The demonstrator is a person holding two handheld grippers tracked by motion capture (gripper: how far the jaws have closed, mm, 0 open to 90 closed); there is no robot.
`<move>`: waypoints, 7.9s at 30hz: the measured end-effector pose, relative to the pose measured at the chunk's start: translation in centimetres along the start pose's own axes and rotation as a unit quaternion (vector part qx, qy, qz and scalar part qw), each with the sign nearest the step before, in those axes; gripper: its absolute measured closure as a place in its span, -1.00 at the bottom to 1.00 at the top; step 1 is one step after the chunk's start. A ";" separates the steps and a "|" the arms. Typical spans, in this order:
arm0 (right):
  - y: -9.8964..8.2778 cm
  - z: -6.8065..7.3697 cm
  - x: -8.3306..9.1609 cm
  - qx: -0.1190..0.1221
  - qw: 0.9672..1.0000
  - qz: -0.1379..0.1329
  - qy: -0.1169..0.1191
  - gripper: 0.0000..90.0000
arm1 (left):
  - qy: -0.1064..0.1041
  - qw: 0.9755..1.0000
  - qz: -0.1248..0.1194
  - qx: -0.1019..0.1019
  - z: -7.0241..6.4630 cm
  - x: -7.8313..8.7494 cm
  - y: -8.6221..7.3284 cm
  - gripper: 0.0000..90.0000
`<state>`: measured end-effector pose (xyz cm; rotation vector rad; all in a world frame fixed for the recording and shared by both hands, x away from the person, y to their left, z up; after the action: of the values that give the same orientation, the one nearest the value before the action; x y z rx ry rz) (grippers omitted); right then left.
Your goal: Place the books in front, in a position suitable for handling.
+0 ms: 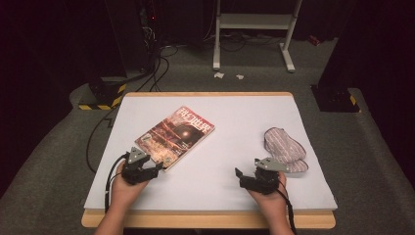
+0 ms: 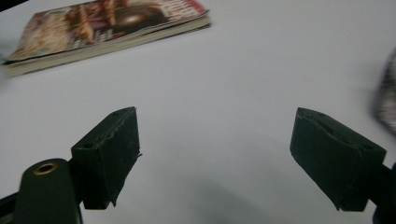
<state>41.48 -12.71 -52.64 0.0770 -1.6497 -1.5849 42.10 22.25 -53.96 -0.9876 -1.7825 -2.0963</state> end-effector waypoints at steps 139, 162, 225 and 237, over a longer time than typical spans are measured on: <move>3.3 10.1 -15.8 0.000 0.991 0.128 0.035 -0.24 | 0.009 0.998 0.032 0.061 2.3 -4.6 0.4 -0.09; 0.2 6.9 -9.6 -0.001 0.993 0.117 0.022 -0.20 | -0.060 0.997 0.042 -0.006 -4.7 -3.4 0.0 -0.05; -4.0 4.3 -1.5 -0.001 0.995 0.100 0.004 -0.10 | -0.155 0.984 0.039 -0.078 -13.1 0.0 -2.1 -0.04; -4.0 4.3 -1.6 0.001 0.996 0.091 0.006 -0.18 | -0.141 0.987 0.032 -0.067 -11.8 -0.4 -1.9 -0.15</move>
<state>38.11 -9.19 -56.31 -0.0615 -1.6019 -1.4422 37.22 11.58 -56.12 -1.4222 -1.7201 -2.1469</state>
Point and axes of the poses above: each handheld gripper's, and its own axes: x roughly backward along the jaws, y roughly out of its top, z roughly to its left, the point moved 9 cm from there along -x, roughly forward along the jaws, and after that the axes turned 7 degrees about y, right-handed, at the moved point
